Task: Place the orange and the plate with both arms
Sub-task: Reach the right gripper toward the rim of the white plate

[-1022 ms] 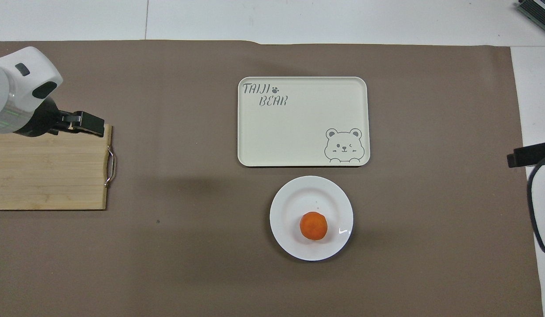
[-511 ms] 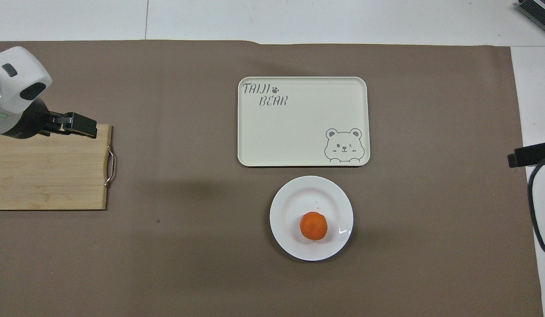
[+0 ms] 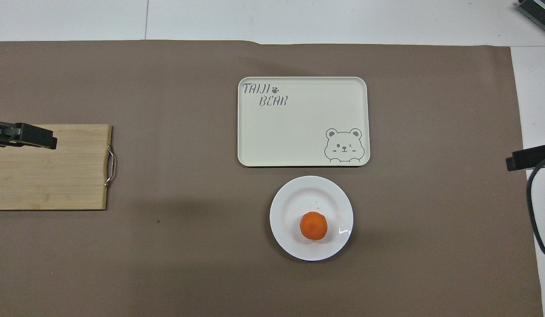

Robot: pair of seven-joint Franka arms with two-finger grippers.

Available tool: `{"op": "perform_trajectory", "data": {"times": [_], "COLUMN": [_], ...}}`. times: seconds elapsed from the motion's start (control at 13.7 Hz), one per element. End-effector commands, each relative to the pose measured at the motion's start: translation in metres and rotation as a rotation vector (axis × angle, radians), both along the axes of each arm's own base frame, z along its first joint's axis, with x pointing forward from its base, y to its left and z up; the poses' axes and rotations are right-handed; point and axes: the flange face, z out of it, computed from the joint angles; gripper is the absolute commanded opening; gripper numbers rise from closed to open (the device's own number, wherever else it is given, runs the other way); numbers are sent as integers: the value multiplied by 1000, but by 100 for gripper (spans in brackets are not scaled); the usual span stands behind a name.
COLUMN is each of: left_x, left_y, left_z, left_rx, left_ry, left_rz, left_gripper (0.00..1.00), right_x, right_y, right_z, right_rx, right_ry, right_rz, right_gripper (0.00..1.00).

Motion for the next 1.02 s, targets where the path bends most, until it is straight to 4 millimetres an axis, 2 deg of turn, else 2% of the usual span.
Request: {"op": "perform_trajectory", "data": {"times": [0.0, 0.07, 0.29, 0.51, 0.58, 0.73, 0.95], "left_x": [-5, -7, -4, -3, -2, -3, -5], "left_y": [-6, -3, -6, -25, -18, -22, -16], "left_z": [17, 26, 23, 26, 24, 26, 27], "left_rx": [10, 12, 7, 16, 16, 12, 12], "left_ry": [13, 26, 39, 37, 42, 25, 30], "left_rz": [-19, -15, -19, -21, -6, -14, -3], "left_gripper": [100, 100, 100, 100, 100, 100, 100], "right_x": [2, 4, 1, -3, -3, -4, -3], "right_y": [4, 6, 7, 9, 10, 11, 13], "right_z": [-1, -1, -10, -15, -17, -20, -37], "right_rx": [33, 37, 38, 42, 43, 44, 206], "right_ry": [-9, -24, -17, -4, 0, 6, 28], "right_rz": [-95, -87, -66, -63, -61, -60, -74], "right_gripper": [100, 100, 100, 100, 100, 100, 100]}}
